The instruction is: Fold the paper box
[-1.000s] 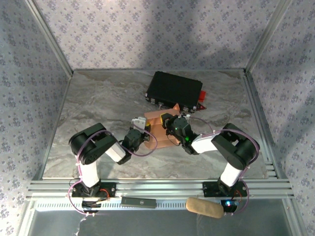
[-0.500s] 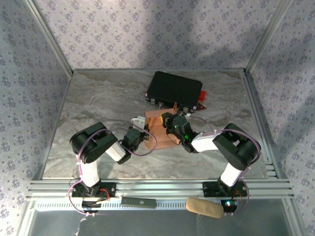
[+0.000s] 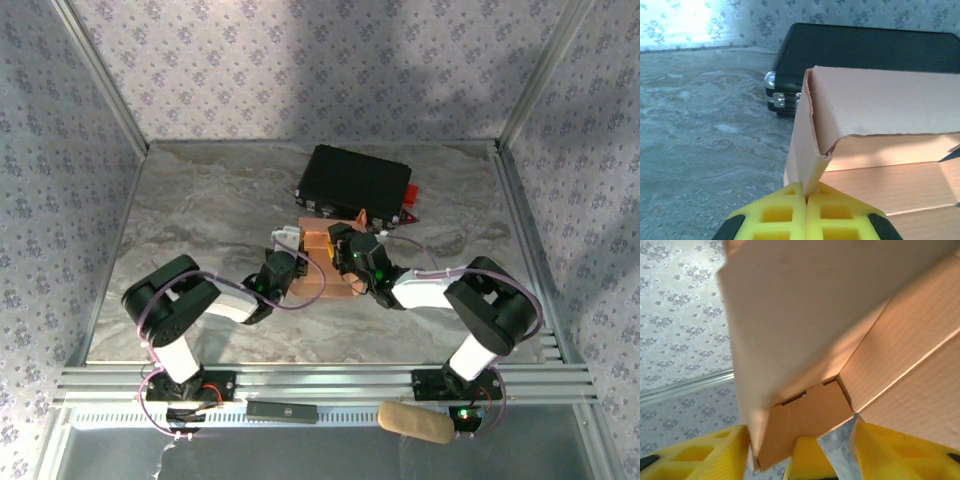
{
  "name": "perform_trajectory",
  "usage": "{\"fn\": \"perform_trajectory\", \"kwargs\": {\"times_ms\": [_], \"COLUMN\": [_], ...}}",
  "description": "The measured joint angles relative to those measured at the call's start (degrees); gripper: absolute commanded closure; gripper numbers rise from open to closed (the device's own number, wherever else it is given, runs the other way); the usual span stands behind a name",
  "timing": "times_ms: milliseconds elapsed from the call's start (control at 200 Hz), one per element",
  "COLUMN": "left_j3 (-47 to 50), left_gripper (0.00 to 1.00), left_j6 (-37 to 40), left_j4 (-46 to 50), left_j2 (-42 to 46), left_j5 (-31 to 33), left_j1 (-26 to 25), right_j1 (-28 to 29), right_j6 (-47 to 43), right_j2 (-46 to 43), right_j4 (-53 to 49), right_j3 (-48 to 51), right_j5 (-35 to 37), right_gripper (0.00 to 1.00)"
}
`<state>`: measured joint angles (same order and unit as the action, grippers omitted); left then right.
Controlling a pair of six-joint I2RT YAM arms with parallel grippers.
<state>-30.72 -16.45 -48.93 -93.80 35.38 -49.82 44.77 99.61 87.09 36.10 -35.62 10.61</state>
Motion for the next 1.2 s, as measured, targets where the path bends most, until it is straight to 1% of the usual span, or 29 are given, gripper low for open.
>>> {"fn": "perform_trajectory", "kwargs": {"times_ms": [125,210,290,410,485,585,745,934,1079,1199], "left_j3": [-3.54,-7.02,-9.22,-9.64,-9.64,-9.64,-10.25,-12.68,-13.29,-13.29], "left_gripper": [1.0,1.0,1.0,1.0,1.0,1.0,1.0,1.0,1.0,1.0], "left_j6": [-5.81,-10.19,-13.16,-16.35,-17.46,-18.18,-18.38,-19.06,-19.5,-19.69], "left_j4": [15.37,27.45,36.37,47.45,52.57,57.18,62.75,67.17,68.57,68.91], "left_j2": [5.62,9.27,12.0,16.98,19.91,22.86,23.85,23.93,23.96,23.96], "left_j5": [3.72,4.55,4.5,3.37,2.82,1.9,0.0,-1.36,-1.73,-1.95], "left_j1": [-0.04,0.72,1.66,3.61,4.66,5.35,5.75,5.97,5.97,5.97], "right_j1": [0.55,-0.07,-1.81,-4.46,-5.49,-5.7,-5.7,-4.11,-1.84,-1.4], "right_j6": [-4.44,-8.0,-11.67,-18.4,-22.62,-28.15,-33.48,-34.62,-33.75,-33.11], "right_j2": [-10.4,-17.49,-22.71,-25.49,-24.13,-19.58,-10.75,-1.73,1.51,4.42], "right_j4": [-11.74,-18.53,-24.35,-33.81,-38.93,-44.57,-48.57,-50.71,-50.88,-50.75], "right_j3": [-1.68,-3.26,-4.9,-8.9,-12.74,-19.74,-29.62,-36.87,-37.33,-37.81], "right_j5": [1.01,1.6,1.64,1.29,0.28,-1.16,-3.74,-5.2,-5.6,-6.54], "right_gripper": [0.28,0.31,0.32,0.37,0.38,0.4,0.43,0.42,0.42,0.42]}}
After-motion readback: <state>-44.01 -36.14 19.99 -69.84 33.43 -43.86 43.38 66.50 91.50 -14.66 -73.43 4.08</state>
